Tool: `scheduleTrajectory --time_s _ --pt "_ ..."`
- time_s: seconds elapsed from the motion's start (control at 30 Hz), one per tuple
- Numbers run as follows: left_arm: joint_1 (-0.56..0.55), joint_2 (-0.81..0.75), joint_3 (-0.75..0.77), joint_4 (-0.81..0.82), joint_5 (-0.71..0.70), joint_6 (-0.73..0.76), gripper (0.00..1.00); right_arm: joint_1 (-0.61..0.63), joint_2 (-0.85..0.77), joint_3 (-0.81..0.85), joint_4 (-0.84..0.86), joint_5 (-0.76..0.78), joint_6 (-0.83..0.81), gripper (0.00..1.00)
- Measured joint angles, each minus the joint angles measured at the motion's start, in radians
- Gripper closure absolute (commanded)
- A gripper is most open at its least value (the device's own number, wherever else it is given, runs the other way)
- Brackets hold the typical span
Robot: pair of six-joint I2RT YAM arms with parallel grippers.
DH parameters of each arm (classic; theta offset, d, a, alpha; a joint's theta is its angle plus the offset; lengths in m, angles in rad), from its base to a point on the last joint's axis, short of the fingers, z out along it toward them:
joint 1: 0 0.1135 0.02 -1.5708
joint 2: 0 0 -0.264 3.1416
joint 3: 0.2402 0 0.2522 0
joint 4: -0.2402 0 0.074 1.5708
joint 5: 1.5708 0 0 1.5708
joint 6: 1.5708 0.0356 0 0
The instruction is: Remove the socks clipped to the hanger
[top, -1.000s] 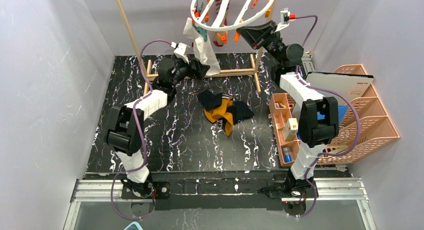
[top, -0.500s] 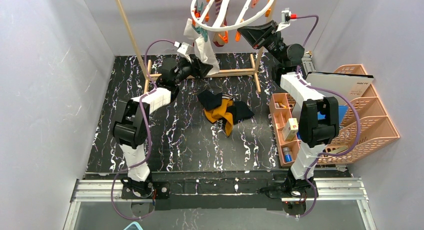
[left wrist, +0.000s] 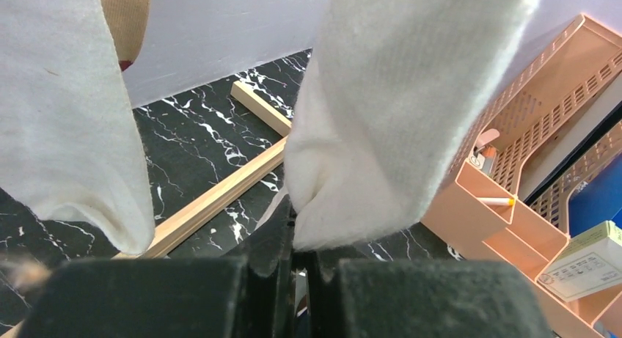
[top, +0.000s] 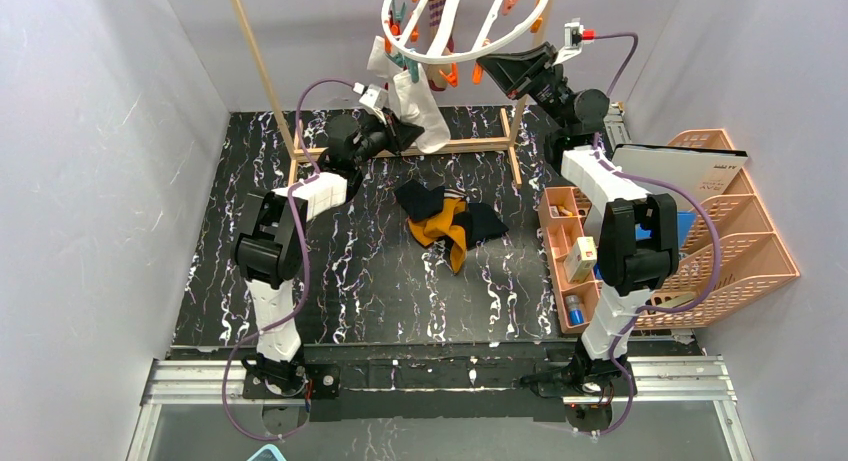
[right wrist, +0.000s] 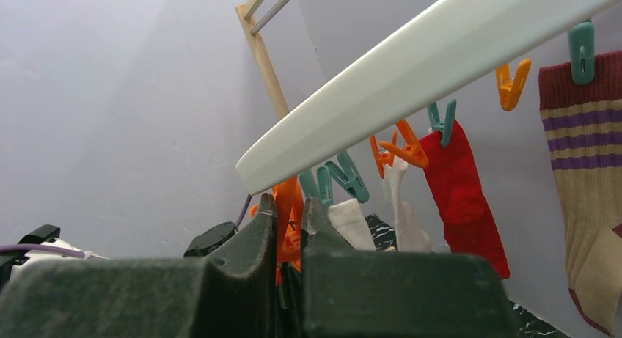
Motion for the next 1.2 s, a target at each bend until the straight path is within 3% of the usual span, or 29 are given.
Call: scheduleTrajectory --time_s 0.13,0.3,0.37,0.53,0.9,1.2 --pt "0.0 -0.002 -0.01 0.01 0.002 0.007 1.0 -0.004 0.0 0.0 0.0 0.0 0.001 0.95" --pt "0.0 -0.051 -0.093 0.003 -0.005 0.032 1.0 -0.01 0.001 0.0 0.001 -0.001 0.022 0.57" --pt "0.0 -0.077 -0.116 -0.006 -0.009 0.043 1.0 -0.015 0.002 0.0 0.002 -0.002 0.034 0.48" --pt "-0.005 -0.177 -0.172 -0.03 -0.023 0.061 1.0 -0.03 0.003 -0.002 0.008 0.0 0.053 0.35" --pt "-0.084 -0.337 -0.214 -0.181 -0.072 0.18 1.0 -0.034 0.01 -0.148 0.09 -0.022 0.123 0.3" --pt "-0.147 -0.381 -0.241 -0.303 -0.084 0.238 1.0 -0.024 0.142 -0.106 0.26 -0.05 0.284 0.28"
